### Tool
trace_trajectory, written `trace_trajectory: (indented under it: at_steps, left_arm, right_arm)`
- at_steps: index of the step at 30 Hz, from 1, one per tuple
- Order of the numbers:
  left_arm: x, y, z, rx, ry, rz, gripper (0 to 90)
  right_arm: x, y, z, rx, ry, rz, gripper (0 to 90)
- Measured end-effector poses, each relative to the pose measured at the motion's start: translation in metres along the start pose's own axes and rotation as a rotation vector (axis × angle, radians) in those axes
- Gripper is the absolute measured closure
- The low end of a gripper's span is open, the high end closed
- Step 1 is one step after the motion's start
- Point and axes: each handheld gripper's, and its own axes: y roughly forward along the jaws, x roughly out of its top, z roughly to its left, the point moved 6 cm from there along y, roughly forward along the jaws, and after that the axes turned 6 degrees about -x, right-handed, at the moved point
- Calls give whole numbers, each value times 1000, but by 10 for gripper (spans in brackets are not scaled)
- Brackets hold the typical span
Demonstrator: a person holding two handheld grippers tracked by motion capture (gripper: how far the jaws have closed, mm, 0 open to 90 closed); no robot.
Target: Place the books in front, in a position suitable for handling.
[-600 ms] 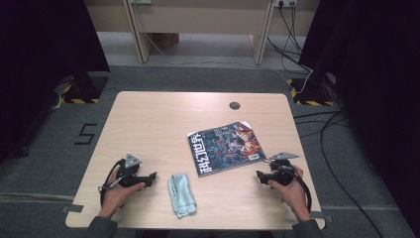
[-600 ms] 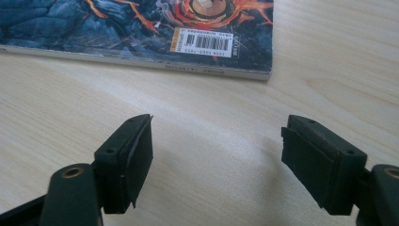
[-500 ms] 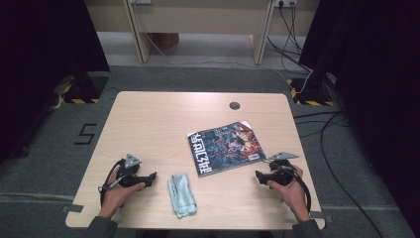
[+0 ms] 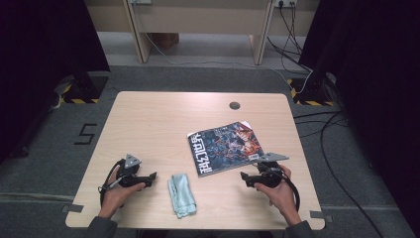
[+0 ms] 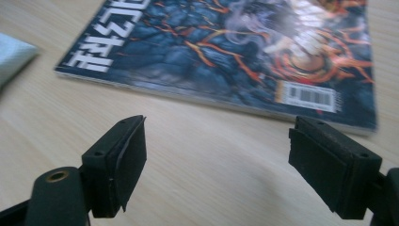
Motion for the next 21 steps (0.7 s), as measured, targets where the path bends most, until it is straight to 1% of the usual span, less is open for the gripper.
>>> trace_trajectory:
  at_steps: [1,2,3,4,5,6,8,9,10,11,12,13,14,16,17,18,19,20,21]
  left_arm:
    - [0,0,0,0,0,0,180]
    - [0,0,0,1,-1,0,180]
    - [0,0,0,0,-1,0,179]
    - [0,0,0,1,-1,-1,178]
    - [0,0,0,1,-1,-1,177]
    - [0,0,0,0,0,0,176]
    - [0,0,-1,-1,-2,-1,171]
    - [0,0,-1,-1,-2,-1,171]
    - [0,1,-1,-1,-3,-1,168]
    - [0,1,-1,0,-3,-1,164]
    - [0,1,-1,0,-3,-2,164]
    - [0,1,-1,0,-3,-2,164]
    - [0,1,-1,0,-3,-3,164]
    - [0,1,-1,1,-3,-2,164]
    - [0,1,-1,1,-3,-2,163]
    - [0,1,-1,1,-3,-2,162]
    - [0,1,-1,1,-3,-2,161]
    - [0,1,-1,1,-2,-2,159]
    - [0,1,-1,2,-2,-2,159]
  right_arm:
    - [1,0,6,13,-3,-5,202]
    - [3,2,15,31,-9,-6,210]
    - [3,3,19,38,-29,-8,214]
    - [3,4,25,47,-34,-4,218]
    - [3,4,25,47,-34,-4,218]
    - [5,7,37,65,-63,-6,228]
    - [7,10,48,78,-77,-6,238]
    - [7,10,48,78,-77,-6,238]
    - [8,11,55,86,-80,-2,242]
    - [10,16,66,109,-100,0,251]
    - [11,18,73,117,-103,1,256]
    - [12,20,78,123,-118,4,267]
    - [13,22,83,132,-135,-1,278]
    - [14,24,94,147,-147,3,289]
    - [14,24,94,147,-147,3,289]
    - [15,27,103,161,-167,-3,320]
    - [15,27,103,161,-167,-3,320]
    - [16,29,111,179,-188,0,336]
    - [16,30,116,185,-196,5,341]
